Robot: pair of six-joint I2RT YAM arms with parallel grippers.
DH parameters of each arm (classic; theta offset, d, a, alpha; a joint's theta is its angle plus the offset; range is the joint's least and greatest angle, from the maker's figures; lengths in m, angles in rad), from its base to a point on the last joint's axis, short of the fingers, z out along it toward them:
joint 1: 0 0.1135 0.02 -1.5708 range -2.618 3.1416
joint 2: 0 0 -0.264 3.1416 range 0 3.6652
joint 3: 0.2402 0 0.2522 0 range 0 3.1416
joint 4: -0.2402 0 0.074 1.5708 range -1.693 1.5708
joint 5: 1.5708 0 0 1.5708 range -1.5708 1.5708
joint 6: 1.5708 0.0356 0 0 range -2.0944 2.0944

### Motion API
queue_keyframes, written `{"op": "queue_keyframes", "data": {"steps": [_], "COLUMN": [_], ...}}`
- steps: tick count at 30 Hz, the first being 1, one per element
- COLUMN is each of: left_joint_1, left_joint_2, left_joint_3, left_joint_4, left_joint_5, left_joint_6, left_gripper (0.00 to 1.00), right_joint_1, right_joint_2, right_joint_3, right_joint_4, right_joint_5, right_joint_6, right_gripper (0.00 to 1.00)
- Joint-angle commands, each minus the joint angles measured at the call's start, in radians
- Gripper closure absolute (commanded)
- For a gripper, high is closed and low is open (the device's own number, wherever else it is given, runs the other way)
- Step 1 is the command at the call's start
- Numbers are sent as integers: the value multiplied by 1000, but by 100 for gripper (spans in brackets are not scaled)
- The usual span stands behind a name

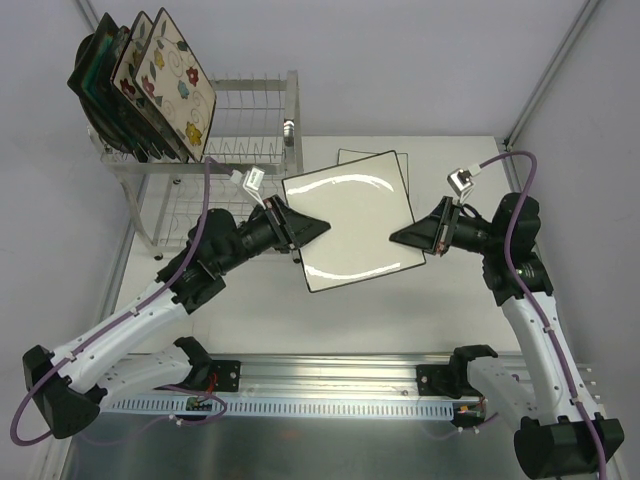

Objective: Load the plates into the dish rack
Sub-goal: Pass the plate from the right arm to the left

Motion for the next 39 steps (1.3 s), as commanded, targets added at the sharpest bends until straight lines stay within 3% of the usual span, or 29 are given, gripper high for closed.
{"op": "queue_keyframes", "data": {"steps": [1, 5, 10, 13, 18, 21, 28, 32, 39], "left_joint_1": [-9, -9, -9, -7, -7, -9, -7, -7, -7], "left_joint_2": [-42, -41, -44, -50, -61, -67, -88, -93, -73], "left_joint_3": [29, 30, 35, 43, 70, 95, 130, 164, 231], "left_joint_4": [59, 55, 56, 56, 52, 52, 52, 46, 9], "left_joint_5": [24, 35, 37, 35, 15, 5, -37, -49, -69], "left_joint_6": [11, 13, 29, 55, 101, 138, 232, 281, 367], "left_gripper": [72, 77, 99, 100, 100, 100, 100, 100, 100], "right_joint_1": [7, 9, 10, 7, 9, 10, 7, 6, 4], "right_joint_2": [-9, -8, -8, -5, 3, 12, 23, 26, 17], "right_joint_3": [90, 97, 116, 134, 168, 186, 214, 263, 312], "right_joint_4": [98, 79, -22, -109, -224, -283, -396, -502, -582], "right_joint_5": [-61, -63, -49, -26, 14, 34, 112, 228, 345], "right_joint_6": [-13, -31, -108, -160, -260, -301, -375, -450, -513], "right_gripper": [99, 99, 99, 97, 63, 49, 32, 17, 9]}}
